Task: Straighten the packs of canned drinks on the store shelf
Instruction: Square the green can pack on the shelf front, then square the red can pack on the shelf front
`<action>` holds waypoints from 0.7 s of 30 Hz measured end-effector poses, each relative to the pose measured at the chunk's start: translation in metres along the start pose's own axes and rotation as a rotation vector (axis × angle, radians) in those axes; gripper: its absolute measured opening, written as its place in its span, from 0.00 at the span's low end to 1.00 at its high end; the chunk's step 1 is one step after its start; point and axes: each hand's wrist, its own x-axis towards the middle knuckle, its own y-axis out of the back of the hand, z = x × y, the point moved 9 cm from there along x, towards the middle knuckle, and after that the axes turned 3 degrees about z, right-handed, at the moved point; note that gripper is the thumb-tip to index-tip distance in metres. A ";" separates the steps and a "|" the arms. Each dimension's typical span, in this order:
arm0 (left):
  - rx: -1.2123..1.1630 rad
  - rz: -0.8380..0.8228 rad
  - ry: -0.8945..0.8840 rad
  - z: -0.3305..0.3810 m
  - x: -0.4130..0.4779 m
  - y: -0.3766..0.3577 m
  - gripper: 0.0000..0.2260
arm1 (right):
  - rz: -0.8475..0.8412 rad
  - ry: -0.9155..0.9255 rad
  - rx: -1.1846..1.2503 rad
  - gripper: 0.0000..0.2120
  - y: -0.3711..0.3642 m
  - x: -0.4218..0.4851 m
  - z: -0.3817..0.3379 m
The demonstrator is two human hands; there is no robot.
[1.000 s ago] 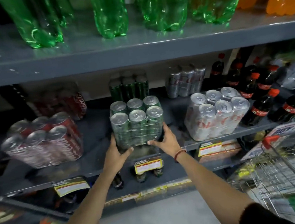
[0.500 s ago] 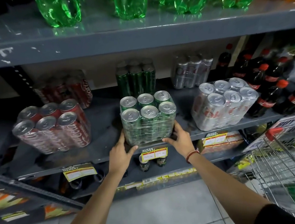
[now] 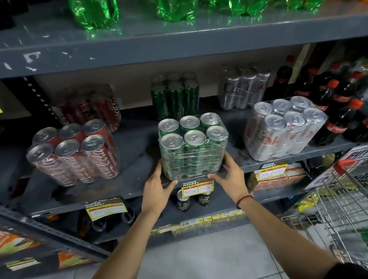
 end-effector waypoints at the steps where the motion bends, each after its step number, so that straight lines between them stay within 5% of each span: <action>1: -0.071 -0.012 0.007 -0.001 -0.001 0.002 0.34 | 0.086 -0.001 -0.004 0.36 0.001 -0.007 0.002; 7: -0.290 0.210 0.092 -0.023 -0.016 0.063 0.16 | 0.470 -0.036 0.132 0.12 -0.027 -0.065 -0.011; 13: -0.480 0.635 0.231 -0.081 -0.032 0.174 0.08 | 0.252 0.043 0.258 0.08 -0.125 -0.092 -0.061; 17: -0.477 0.740 0.319 -0.129 -0.033 0.217 0.24 | 0.108 0.112 0.208 0.12 -0.179 -0.076 -0.105; 21: -0.356 0.423 0.361 -0.175 -0.004 0.213 0.39 | -0.026 0.101 0.047 0.24 -0.225 -0.045 -0.129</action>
